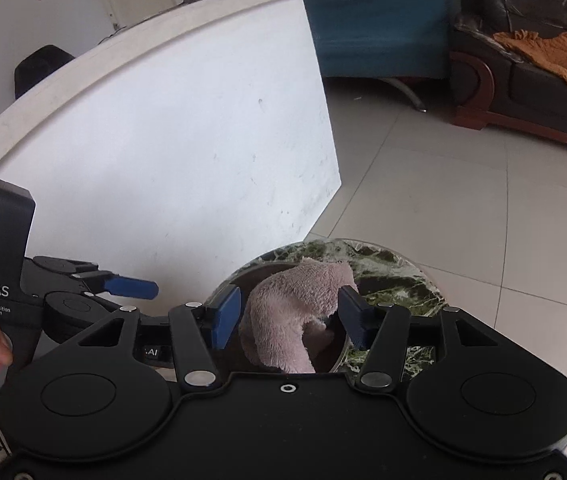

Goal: Clean bowl
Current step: 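Lower the towel into the bowl with the right gripper while the left grips the rim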

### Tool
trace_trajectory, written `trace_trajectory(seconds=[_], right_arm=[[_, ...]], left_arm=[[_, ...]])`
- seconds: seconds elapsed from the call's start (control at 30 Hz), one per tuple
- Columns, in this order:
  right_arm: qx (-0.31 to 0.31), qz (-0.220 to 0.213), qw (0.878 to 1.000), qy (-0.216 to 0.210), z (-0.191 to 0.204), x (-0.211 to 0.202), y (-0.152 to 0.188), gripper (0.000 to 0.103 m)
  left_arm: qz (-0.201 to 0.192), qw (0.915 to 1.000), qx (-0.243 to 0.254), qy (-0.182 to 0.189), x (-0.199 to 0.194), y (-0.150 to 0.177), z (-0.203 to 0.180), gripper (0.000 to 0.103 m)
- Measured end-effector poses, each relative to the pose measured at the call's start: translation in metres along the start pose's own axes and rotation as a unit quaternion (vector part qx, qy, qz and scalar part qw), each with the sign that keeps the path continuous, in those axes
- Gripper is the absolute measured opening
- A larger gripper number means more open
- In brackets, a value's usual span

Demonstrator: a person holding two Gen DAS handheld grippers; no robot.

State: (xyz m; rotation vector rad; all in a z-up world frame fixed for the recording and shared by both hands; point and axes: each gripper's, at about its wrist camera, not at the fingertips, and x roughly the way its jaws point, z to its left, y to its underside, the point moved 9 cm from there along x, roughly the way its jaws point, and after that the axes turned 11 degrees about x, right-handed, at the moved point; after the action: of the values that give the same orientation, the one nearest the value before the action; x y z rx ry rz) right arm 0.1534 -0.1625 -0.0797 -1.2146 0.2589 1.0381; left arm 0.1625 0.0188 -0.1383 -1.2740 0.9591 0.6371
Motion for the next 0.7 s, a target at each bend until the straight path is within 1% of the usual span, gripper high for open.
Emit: trace_trajectory(seconds=[0.03,0.13,0.17,0.2,0.33,0.4,0.5,0.6,0.7], right_arm=[[0.002,-0.001,1.0,0.0,-0.001,0.003,0.0,0.053],[0.009,-0.002,1.0,-0.004,-0.004,0.007,0.001,0.053],[0.01,-0.003,1.0,-0.004,-0.004,0.008,0.002,0.053],[0.01,-0.003,1.0,-0.004,-0.004,0.01,0.003,0.053],[0.021,-0.001,1.0,-0.004,-0.007,0.011,0.01,0.053],[0.025,-0.002,1.0,-0.001,-0.009,0.01,0.012,0.053],[0.028,-0.002,1.0,0.002,-0.01,0.01,0.014,0.053],[0.03,-0.002,1.0,0.004,-0.01,0.01,0.017,0.053],[0.031,-0.004,0.999,0.005,-0.011,0.01,0.017,0.053]], left_arm=[[0.003,1.0,0.0,0.001,0.001,0.0,0.0,0.066],[0.012,0.9998,-0.014,0.01,0.003,0.002,0.0,0.064],[0.01,0.9998,-0.015,0.011,0.004,0.001,0.0,0.059],[0.008,0.9998,-0.014,0.013,0.004,0.0,-0.001,0.057],[-0.001,0.9998,-0.007,0.02,0.007,-0.003,-0.008,0.056],[-0.015,0.9992,-0.009,0.037,0.007,-0.005,-0.013,0.056],[-0.022,0.9985,-0.015,0.048,0.009,-0.007,-0.017,0.056],[-0.023,0.9986,-0.013,0.046,0.012,-0.007,-0.02,0.056],[-0.014,0.9989,-0.013,0.043,0.015,-0.006,-0.02,0.056]])
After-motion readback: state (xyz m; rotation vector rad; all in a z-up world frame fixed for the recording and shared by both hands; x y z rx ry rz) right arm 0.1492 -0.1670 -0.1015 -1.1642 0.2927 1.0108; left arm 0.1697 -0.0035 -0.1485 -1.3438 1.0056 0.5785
